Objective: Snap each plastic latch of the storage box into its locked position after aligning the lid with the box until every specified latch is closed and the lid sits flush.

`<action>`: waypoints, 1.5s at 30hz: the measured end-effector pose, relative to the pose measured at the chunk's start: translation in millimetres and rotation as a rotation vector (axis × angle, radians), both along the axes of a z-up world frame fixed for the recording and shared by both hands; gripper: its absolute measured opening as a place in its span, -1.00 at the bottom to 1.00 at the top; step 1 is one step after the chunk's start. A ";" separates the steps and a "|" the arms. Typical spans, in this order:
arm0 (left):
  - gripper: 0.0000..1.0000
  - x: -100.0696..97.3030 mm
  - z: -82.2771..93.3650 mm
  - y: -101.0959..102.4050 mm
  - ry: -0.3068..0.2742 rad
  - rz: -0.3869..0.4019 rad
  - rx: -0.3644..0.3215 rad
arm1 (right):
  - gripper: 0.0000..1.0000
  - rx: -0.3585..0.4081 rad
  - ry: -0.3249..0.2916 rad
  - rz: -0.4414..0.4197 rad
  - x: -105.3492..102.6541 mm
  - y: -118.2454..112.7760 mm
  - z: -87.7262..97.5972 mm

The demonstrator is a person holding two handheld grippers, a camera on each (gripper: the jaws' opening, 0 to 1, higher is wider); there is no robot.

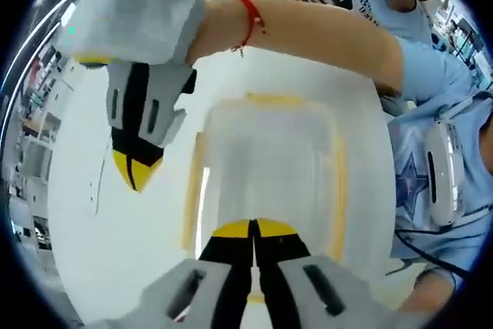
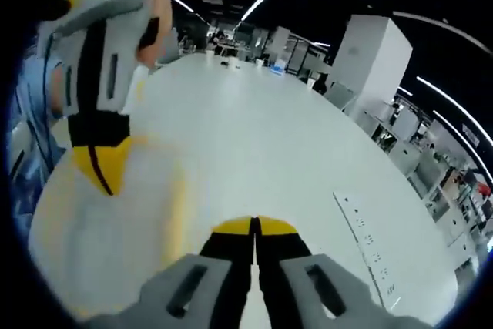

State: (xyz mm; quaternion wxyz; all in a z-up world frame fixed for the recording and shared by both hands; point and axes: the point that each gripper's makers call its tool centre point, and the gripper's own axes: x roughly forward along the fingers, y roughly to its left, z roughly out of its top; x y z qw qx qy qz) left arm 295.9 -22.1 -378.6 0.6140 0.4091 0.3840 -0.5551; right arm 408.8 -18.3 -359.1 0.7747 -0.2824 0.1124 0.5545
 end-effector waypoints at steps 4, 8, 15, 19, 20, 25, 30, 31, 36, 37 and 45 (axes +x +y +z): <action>-1.00 -1.9 1.1 0.8 0.002 -0.020 -0.029 | -0.84 0.061 -0.038 -0.042 -12.4 -0.4 12.7; -0.96 -4.0 2.3 3.1 -0.028 -0.024 -0.089 | -0.84 0.118 -0.114 -0.060 -33.9 1.4 20.5; -0.68 24.1 34.3 7.3 -0.211 0.152 -0.368 | -0.58 0.344 -0.111 -0.182 -66.4 -10.2 53.2; -0.65 30.1 71.1 19.7 -0.326 0.278 -0.606 | -0.54 0.433 -0.070 -0.223 -84.9 -21.7 63.8; -0.61 26.5 82.3 25.0 -0.355 0.303 -0.684 | -0.53 0.441 -0.084 -0.238 -89.5 -25.9 66.3; -0.46 20.1 114.3 60.4 -0.506 0.404 -0.846 | -0.48 0.462 -0.178 -0.273 -114.7 -46.9 84.0; -0.35 8.7 141.1 107.6 -0.654 0.500 -0.976 | -0.46 0.573 -0.342 -0.359 -144.8 -91.3 109.8; -0.36 4.2 141.8 116.6 -0.672 0.506 -0.996 | -0.46 0.581 -0.365 -0.379 -147.5 -98.7 111.8; -0.29 -4.1 129.0 144.3 -0.735 0.592 -1.024 | -0.45 0.628 -0.466 -0.513 -170.0 -155.9 102.5; -0.27 -3.2 126.3 152.2 -0.771 0.616 -1.011 | -0.45 0.618 -0.487 -0.562 -170.9 -168.7 95.9; -0.17 -6.4 108.8 209.3 -0.929 0.833 -1.007 | -0.44 0.459 -0.559 -0.900 -161.2 -249.0 45.0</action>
